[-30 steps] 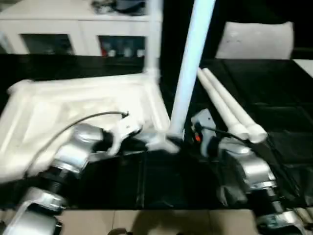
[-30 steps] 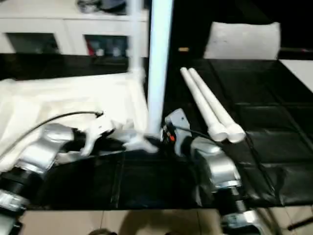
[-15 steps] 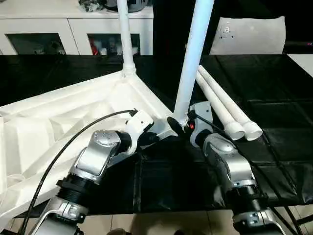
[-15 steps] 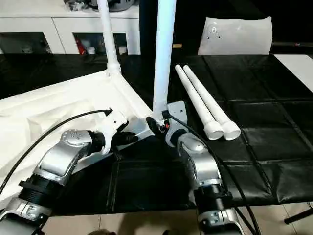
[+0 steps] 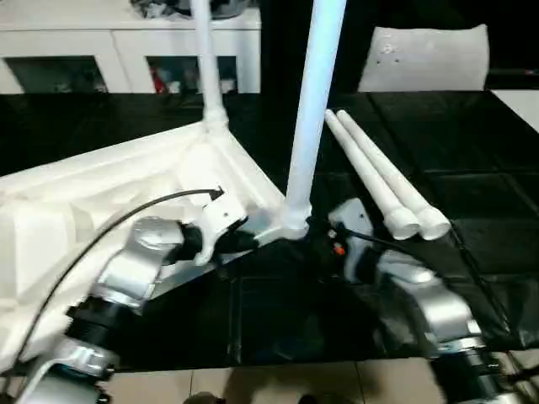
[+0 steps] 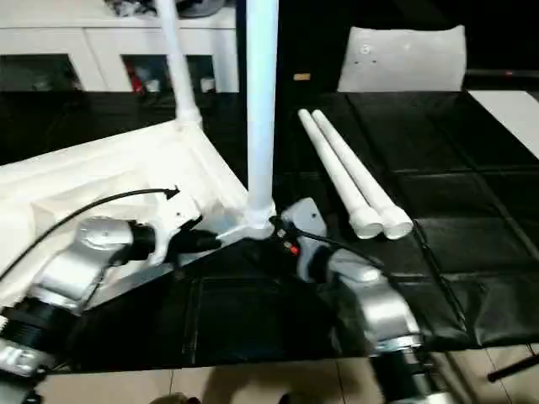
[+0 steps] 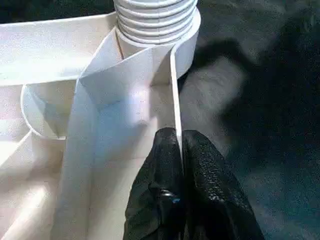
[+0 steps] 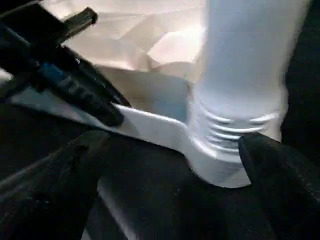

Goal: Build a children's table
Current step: Rotate leg to tighten

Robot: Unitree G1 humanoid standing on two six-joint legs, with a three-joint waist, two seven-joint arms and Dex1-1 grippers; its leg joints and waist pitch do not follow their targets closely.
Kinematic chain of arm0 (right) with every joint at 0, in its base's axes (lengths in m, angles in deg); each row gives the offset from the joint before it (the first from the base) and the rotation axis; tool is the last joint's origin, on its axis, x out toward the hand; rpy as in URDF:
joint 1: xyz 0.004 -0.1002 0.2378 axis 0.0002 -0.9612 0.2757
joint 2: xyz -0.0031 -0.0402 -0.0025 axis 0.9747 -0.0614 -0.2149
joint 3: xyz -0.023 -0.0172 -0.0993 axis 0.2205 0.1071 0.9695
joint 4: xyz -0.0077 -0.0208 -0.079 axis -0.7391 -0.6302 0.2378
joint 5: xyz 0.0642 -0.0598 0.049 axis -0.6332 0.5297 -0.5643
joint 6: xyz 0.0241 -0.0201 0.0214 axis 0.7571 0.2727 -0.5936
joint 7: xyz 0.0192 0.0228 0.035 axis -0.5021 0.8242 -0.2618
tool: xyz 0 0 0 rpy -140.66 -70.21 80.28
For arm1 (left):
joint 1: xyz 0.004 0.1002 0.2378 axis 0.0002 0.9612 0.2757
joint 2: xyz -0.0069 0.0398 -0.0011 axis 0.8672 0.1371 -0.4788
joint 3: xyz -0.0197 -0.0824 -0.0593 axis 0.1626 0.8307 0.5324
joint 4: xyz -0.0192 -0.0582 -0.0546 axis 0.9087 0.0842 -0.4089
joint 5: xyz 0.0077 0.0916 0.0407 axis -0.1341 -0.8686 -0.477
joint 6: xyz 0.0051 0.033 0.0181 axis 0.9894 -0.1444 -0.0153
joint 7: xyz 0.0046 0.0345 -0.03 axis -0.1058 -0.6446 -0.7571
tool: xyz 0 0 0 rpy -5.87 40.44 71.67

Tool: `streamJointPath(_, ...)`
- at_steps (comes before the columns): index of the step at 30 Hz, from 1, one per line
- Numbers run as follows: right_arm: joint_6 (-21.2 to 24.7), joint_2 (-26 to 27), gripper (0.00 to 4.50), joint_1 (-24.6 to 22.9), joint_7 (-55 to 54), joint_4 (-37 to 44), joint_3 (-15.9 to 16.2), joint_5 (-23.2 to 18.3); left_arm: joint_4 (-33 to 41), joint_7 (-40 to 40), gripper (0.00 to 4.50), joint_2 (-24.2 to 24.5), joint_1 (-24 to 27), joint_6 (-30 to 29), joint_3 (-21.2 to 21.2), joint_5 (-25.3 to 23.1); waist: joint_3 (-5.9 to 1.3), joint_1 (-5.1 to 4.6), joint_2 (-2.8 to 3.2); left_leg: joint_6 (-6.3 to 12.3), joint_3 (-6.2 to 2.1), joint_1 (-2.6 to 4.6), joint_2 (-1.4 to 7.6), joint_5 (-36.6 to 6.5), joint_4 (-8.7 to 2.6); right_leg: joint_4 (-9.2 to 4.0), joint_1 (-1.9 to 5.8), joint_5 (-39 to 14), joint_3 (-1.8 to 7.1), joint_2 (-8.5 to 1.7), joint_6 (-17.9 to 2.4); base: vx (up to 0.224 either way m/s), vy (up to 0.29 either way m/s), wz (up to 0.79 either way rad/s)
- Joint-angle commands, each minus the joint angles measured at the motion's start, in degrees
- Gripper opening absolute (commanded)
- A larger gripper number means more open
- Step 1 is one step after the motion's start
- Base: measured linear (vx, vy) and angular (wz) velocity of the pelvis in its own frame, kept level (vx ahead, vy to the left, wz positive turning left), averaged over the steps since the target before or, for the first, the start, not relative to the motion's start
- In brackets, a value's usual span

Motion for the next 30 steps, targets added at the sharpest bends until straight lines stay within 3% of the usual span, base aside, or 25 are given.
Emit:
streamJointPath(1, -0.50, -2.11, 4.47, 0.28, 4.45, 1.51, 0.38, -1.45, 0.69, 6.26, 0.00, 1.51, -1.28, 4.44, -2.37, 0.76, -3.86, 0.55, 0.58, 4.03, -1.06, 0.60, 3.04, -9.08, -3.52, -4.34, 3.42, -14.08, 3.70, -5.35, -8.98, 0.000, 0.000, 0.00)
streamJointPath(2, -0.92, -3.86, 4.47, 0.70, 7.23, 1.42, 0.85, -1.85, 0.00, 8.79, 0.00, 2.69, -1.38, 6.18, -3.30, 0.50, -3.79, 0.75, 0.26, 3.95, -0.95, 0.66, 3.03, -9.73, -3.50, -4.58, 3.34, -14.91, 3.72, -5.29, -8.69, 0.000, 0.000, 0.00)
streamJointPath(5, -1.28, -5.54, 4.47, 1.51, 10.12, 0.86, 1.24, -2.12, -0.37, 11.93, 0.00, 3.84, -1.48, 7.42, -4.21, 0.83, -3.76, 1.78, 0.44, 3.36, -0.94, 1.04, 3.25, -10.51, -3.62, -4.59, 3.12, -16.31, 3.72, -5.37, -8.50, 0.000, 0.000, 0.00)
streamJointPath(14, -1.94, -10.20, 4.47, 5.52, 19.23, -1.31, 4.84, -1.52, -0.79, 20.97, 0.00, 6.40, -2.88, 11.26, -7.36, 1.69, -3.93, 2.81, -0.06, 3.09, -0.88, 0.83, 3.28, -9.46, -3.46, -4.25, 3.36, -16.91, 3.76, -5.62, -8.38, 0.000, 0.000, 0.00)
streamJointPath(15, -2.15, -10.51, 4.47, 5.69, 20.19, -1.27, 5.38, -1.42, -0.85, 21.18, 0.00, 6.41, -3.02, 11.56, -7.56, 1.49, -3.91, 2.85, -0.41, 3.13, -0.85, 0.79, 3.32, -9.15, -3.47, -4.22, 3.34, -16.78, 3.75, -5.64, -8.38, 0.000, 0.000, 0.00)
streamJointPath(16, -2.54, -10.79, 4.47, 5.92, 21.09, -1.41, 5.88, -1.24, -1.02, 21.37, 0.00, 6.36, -3.22, 11.77, -7.67, 1.45, -4.01, 3.02, -0.43, 3.29, -0.85, 0.76, 3.35, -8.50, -3.45, -4.06, 3.39, -16.19, 3.72, -5.59, -8.42, 0.000, 0.000, 0.00)
streamJointPath(17, -2.54, -10.93, 4.47, 6.13, 21.79, -1.58, 6.29, -1.18, -1.28, 21.27, 0.00, 6.28, -3.42, 12.15, -7.70, 1.31, -4.03, 3.20, 0.02, 3.38, -0.95, 0.75, 3.40, -8.33, -3.41, -3.90, 3.32, -15.65, 3.66, -5.56, -8.63, 0.000, 0.000, 0.00)
streamJointPath(18, -2.93, -11.05, 4.47, 6.39, 22.48, -1.92, 6.71, -0.95, -1.56, 21.35, 0.00, 6.31, -3.70, 12.61, -7.91, 1.03, -4.05, 3.19, -0.04, 3.45, -0.90, 0.75, 3.41, -8.45, -3.40, -3.99, 3.27, -15.46, 3.65, -5.50, -8.62, 0.000, 0.000, 0.00)
streamJointPath(19, -2.99, -11.07, 4.22, 6.41, 22.55, -1.97, 6.74, -0.92, -1.59, 21.36, 0.00, 6.31, -3.74, 12.66, -7.94, 0.99, -4.07, 3.20, -0.22, 3.39, -0.90, 0.75, 3.40, -8.46, -3.38, -3.89, 3.30, -14.99, 3.65, -5.51, -8.81, 0.000, 0.000, 0.00)
streamJointPath(23, -2.31, -11.03, 3.90, 7.09, 23.20, -3.03, 7.10, -1.26, -2.36, 21.37, 0.00, 6.00, -4.20, 12.76, -7.71, 1.05, -4.01, 3.23, -0.26, 3.01, -0.93, 0.66, 3.28, -9.10, -3.38, -4.08, 3.41, -16.84, 3.56, -5.58, -8.43, 0.000, 0.000, 0.00)
streamJointPath(24, -2.47, -11.11, 3.81, 7.17, 23.21, -3.32, 7.22, -1.07, -2.47, 21.44, 0.00, 5.96, -4.30, 12.77, -7.73, 1.07, -4.00, 3.18, -0.51, 2.99, -0.92, 0.65, 3.30, -9.06, -3.40, -4.12, 3.42, -17.09, 3.56, -5.56, -8.28, 0.000, 0.000, 0.00)
streamJointPath(25, -2.33, -10.81, 3.76, 7.19, 23.00, -3.77, 7.07, -1.35, -2.73, 21.57, 0.00, 5.89, -4.39, 12.93, -7.67, 1.00, -4.01, 3.23, -0.15, 2.86, -0.94, 0.73, 3.32, -9.27, -3.39, -4.17, 3.31, -17.41, 3.57, -5.58, -8.23, 0.000, 0.000, 0.00)
streamJointPath(29, -2.08, -10.70, 3.37, 6.82, 23.13, -3.56, 7.14, -1.77, -2.83, 21.59, 0.00, 5.86, -4.34, 13.08, -7.66, 1.13, -4.04, 3.21, -0.23, 2.70, -0.97, 0.73, 3.39, -9.38, -3.41, -4.03, 3.35, -16.57, 3.61, -5.57, -8.61, 0.000, 0.000, 0.00)
streamJointPath(30, -1.96, -10.52, 3.31, 6.60, 23.18, -3.43, 7.17, -1.95, -2.89, 21.72, 0.00, 5.97, -4.24, 13.18, -7.72, 1.27, -4.08, 3.27, 0.05, 2.70, -0.99, 0.76, 3.39, -9.28, -3.38, -3.95, 3.36, -16.03, 3.60, -5.58, -8.81, 0.000, 0.000, 0.00)
